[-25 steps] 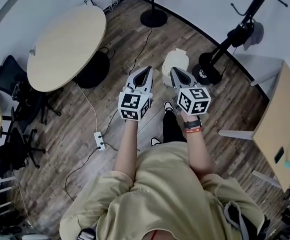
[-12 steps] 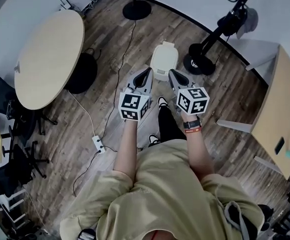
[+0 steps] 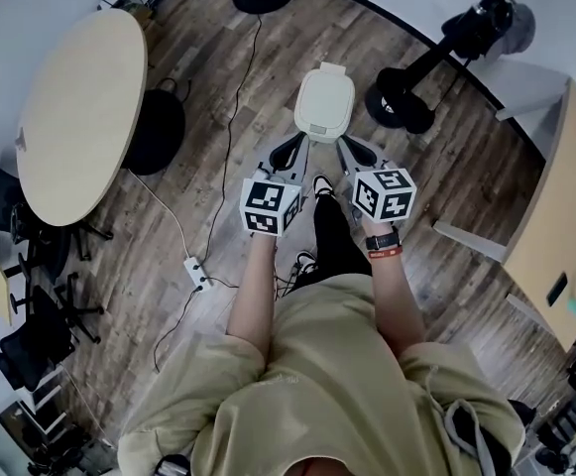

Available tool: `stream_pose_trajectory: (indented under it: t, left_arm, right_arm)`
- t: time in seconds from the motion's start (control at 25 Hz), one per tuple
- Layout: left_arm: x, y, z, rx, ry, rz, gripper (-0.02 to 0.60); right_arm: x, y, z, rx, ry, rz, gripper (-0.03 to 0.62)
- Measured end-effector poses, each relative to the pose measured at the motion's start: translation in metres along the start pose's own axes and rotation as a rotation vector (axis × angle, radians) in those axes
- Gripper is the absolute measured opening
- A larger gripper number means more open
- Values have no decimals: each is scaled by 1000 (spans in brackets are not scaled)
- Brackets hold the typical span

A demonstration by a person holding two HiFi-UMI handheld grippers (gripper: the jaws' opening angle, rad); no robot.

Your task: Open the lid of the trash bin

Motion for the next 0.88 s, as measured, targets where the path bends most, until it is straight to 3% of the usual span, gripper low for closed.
stream_pose_trajectory:
  t: [0.88]
  left_arm:
    - [-113, -105, 86, 152, 19, 168, 23]
  right_arm:
    - [-157, -78, -88, 19, -5, 250, 15]
Point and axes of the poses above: the fingertips, and each gripper's own axes: x backward along the fingers, z to its left, y out of its top, the point moved 1 cm from there along x, backward along the fingers, and after that the axes turned 6 degrees about -y, right-handed, at the moved point
